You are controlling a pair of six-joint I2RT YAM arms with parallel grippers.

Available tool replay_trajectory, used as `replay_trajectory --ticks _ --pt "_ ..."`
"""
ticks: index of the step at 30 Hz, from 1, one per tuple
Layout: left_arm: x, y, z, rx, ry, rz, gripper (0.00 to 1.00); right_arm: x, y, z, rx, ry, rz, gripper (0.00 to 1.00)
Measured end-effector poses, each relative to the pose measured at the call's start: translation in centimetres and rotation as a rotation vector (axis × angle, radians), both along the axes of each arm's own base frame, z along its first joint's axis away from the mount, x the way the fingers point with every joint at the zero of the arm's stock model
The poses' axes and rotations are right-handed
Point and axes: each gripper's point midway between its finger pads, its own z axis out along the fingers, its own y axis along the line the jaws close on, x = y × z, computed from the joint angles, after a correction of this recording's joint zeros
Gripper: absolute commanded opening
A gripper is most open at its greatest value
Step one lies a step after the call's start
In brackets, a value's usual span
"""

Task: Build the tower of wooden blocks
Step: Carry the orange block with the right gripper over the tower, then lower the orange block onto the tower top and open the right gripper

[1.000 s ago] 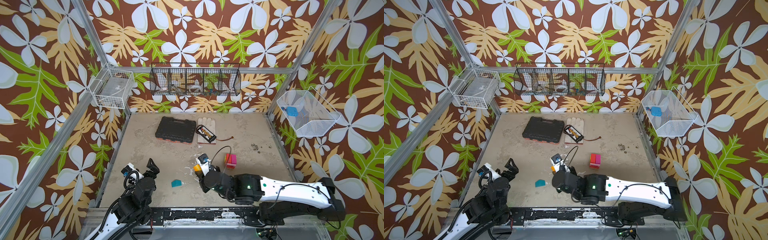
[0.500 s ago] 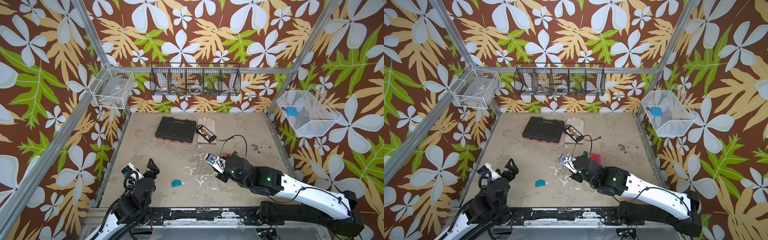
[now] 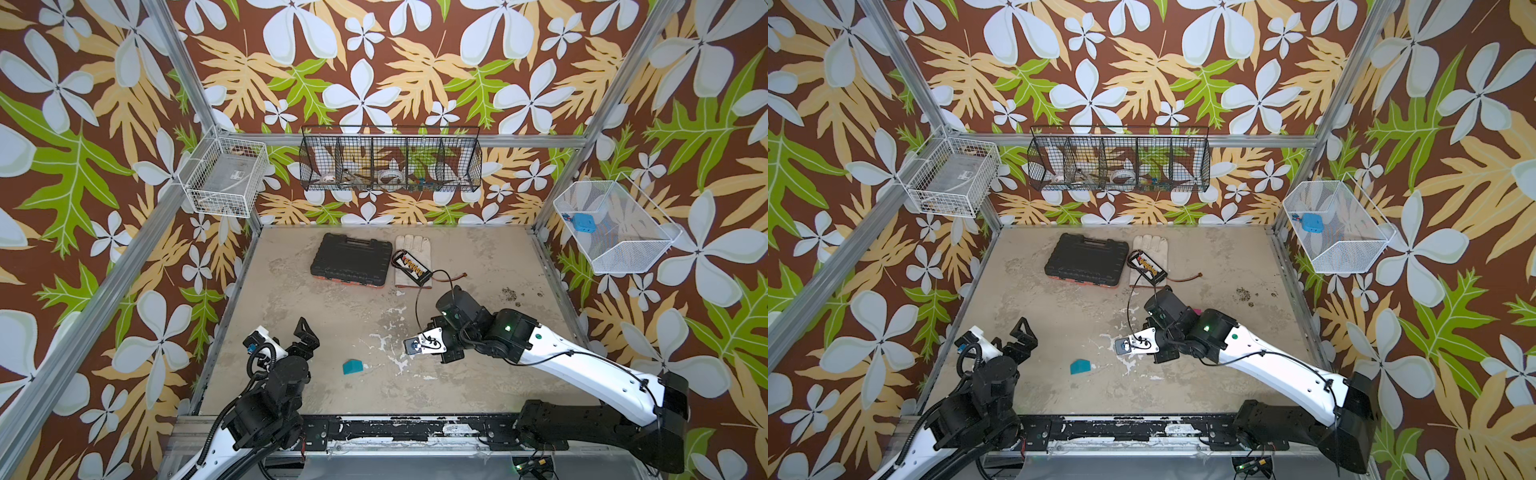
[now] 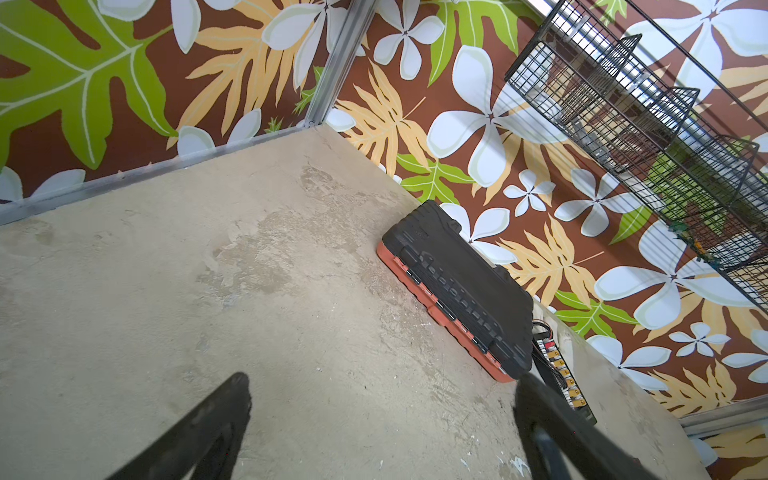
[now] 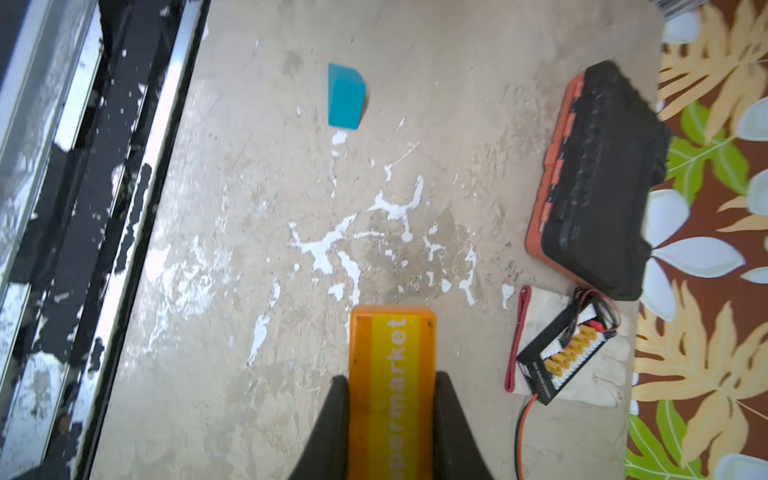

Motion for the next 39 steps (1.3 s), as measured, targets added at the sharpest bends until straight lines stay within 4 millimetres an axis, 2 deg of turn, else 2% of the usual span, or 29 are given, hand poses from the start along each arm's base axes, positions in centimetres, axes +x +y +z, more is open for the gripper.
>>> replay_trajectory --ticks 3,8,10,13,15,17,25,34,39 --pt "0.0 -0.1 -0.1 0.0 0.001 -0.004 1.0 2.0 -1.5 -1.4 -0.056 0.071 -0.026 0.0" --pt "0.0 -0.1 0.0 0.0 0.0 -0.005 1.0 5.5 -4.4 -1.7 -0.057 0.111 -0.099 0.0" --pt "0.0 -0.1 0.0 0.0 0.0 -0.005 1.0 6.2 -6.4 -2.9 -0.076 0.116 -0.144 0.0" --pt "0.0 -0.1 0.0 0.0 0.0 -0.005 1.0 5.9 -8.9 -5.3 -0.136 0.138 -0.181 0.0" --pt "0.0 -0.1 0.0 -0.001 -0.001 -0.005 1.0 6.3 -9.8 -5.7 -0.139 0.136 -0.198 0.0" --pt "0.0 -0.1 0.0 -0.003 -0.003 -0.005 1.0 7.7 -10.7 -5.6 -0.126 0.124 -0.242 0.0" --pt "0.2 -0.5 0.0 0.013 -0.001 -0.032 1.0 10.8 -11.9 -5.5 -0.113 0.121 -0.294 0.0" --pt "0.2 -0.6 0.2 0.011 -0.011 -0.039 1.0 11.0 -13.2 -6.6 -0.145 0.134 -0.324 0.0" --pt "0.2 -0.7 0.2 0.014 -0.01 -0.041 1.0 11.3 -13.2 -6.8 -0.143 0.132 -0.326 0.0"
